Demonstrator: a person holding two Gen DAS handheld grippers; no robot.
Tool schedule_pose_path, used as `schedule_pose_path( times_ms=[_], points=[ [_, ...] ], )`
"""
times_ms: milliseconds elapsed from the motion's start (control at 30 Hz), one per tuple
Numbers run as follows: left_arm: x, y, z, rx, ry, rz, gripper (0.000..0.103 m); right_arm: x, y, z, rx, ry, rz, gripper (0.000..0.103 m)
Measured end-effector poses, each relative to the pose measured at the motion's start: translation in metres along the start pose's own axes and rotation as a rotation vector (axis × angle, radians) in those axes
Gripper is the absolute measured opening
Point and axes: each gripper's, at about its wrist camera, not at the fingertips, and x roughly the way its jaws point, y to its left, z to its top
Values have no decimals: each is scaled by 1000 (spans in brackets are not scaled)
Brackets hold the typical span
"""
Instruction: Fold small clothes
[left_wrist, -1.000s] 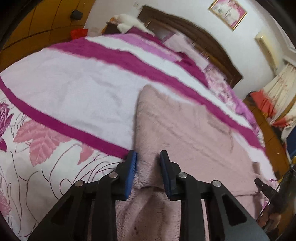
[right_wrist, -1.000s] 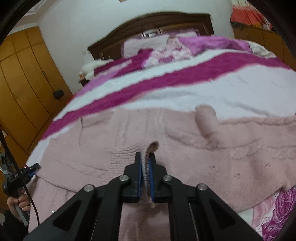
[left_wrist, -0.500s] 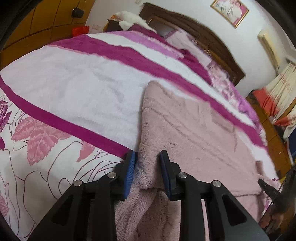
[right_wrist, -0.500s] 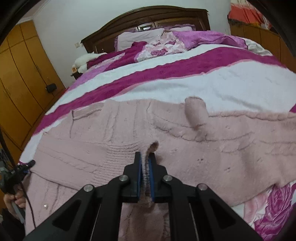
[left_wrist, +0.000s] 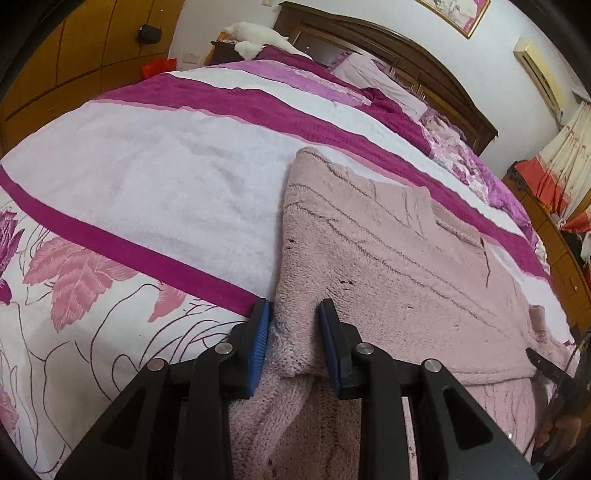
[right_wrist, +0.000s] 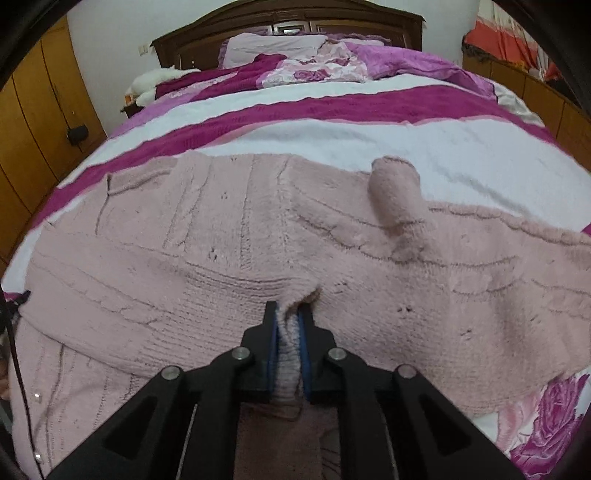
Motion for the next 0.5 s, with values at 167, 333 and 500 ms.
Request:
schedule_pose_path(
  times_ms=[167, 333, 500],
  points=[
    [-4, 10, -4, -59, -29, -34, 5, -38, -26, 0, 133, -109, -49, 44],
    [-3, -11, -5, 29, -26, 80, 5, -120, -90, 0, 263, -363, -200, 53],
    [-26, -54, -12, 57, -61, 208, 8, -174, -182, -20, 450, -478, -569, 64]
  ],
)
